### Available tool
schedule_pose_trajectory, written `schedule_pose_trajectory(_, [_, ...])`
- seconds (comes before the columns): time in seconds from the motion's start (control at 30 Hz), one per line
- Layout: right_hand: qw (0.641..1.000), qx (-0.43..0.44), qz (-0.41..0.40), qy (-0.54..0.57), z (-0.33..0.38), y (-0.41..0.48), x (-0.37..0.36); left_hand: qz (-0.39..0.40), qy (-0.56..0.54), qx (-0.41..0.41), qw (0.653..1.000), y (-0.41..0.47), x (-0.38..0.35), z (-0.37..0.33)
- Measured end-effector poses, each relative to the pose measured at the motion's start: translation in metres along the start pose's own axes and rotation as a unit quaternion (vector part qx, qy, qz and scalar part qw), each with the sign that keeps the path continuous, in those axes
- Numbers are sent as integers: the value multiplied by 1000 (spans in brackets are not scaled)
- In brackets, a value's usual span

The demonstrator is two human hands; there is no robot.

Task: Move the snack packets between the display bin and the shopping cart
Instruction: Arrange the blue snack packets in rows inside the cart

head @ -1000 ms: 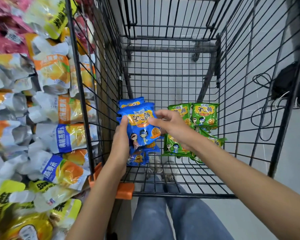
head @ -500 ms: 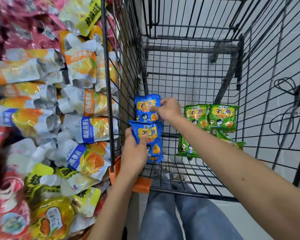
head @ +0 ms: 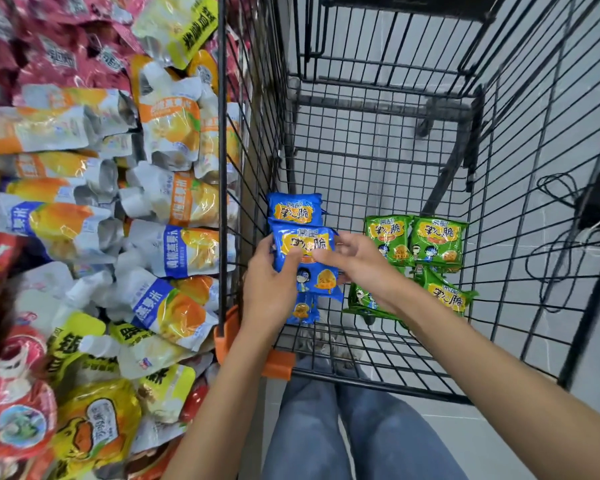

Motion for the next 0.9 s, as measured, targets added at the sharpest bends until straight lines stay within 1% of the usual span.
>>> schedule_pose_trajectory(0.03, [1000,-10,-15,14,-3,-3,2,-26,53,-34,998,-6,2,1])
schedule_pose_trajectory(0.07, [999,-26,-37,22,-4,-6,2,-63,103,-91,989,-14,7,1])
schedule_pose_trajectory(0.1, [997,-39,-57,23,-9,-8,2,-105,138,-171,970,-26,12,-1])
schedule_pose_trajectory(0.17, [994,-66,-80,22,-16,-13,-2,-192,184,-332,905,-46,22,3])
schedule_pose_trajectory(0.2, [994,-77,-76,15,-19,-14,-7,-232,199,-377,874,-53,26,8])
schedule_pose_trajectory(0.23, [994,-83,-65,2,-24,-14,-12,-266,210,-389,857,-57,29,13])
schedule_pose_trajectory(0.27, [994,-90,-57,-16,-27,-14,-18,-290,216,-372,855,-58,33,18])
schedule_pose_trajectory(0.3, [993,-96,-54,-39,-30,-12,-24,-302,217,-338,865,-58,34,23])
schedule_pose_trajectory(0.37, [988,-101,-69,-89,-34,-8,-35,-294,213,-271,892,-57,35,29])
schedule_pose_trajectory(0.4, [983,-93,-82,-133,-35,-5,-38,-283,217,-256,898,-55,34,30])
schedule_pose_trajectory(0.47, [956,-50,-101,-269,-36,-2,-43,-268,235,-241,903,-52,33,31])
schedule_pose_trajectory(0.5, [939,-34,-112,-323,-37,-2,-44,-266,244,-234,903,-51,33,31])
schedule_pose_trajectory(0.53, [927,-28,-119,-353,-37,-2,-45,-266,251,-228,902,-51,33,31])
schedule_pose_trajectory(0.6, [914,-29,-124,-385,-37,-3,-46,-263,260,-220,903,-53,33,30])
schedule_pose_trajectory(0.7, [902,-38,-98,-419,-31,-10,-41,-234,265,-215,910,-56,36,27])
schedule_pose_trajectory(0.8, [913,-26,-74,-401,-16,-27,-33,-188,260,-212,923,-66,44,26])
schedule_pose_trajectory(0.9, [921,17,-57,-385,9,-58,-30,-152,257,-213,930,-87,57,25])
Point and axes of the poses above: each hand's wrist, its own y-axis towards the middle knuckle, its own x-axis out of the back of the hand, z = x × y, the point moved 2 cm from there along y, towards the middle knuckle, and after that the axes turned 12 degrees about x, right-handed, at the moved point
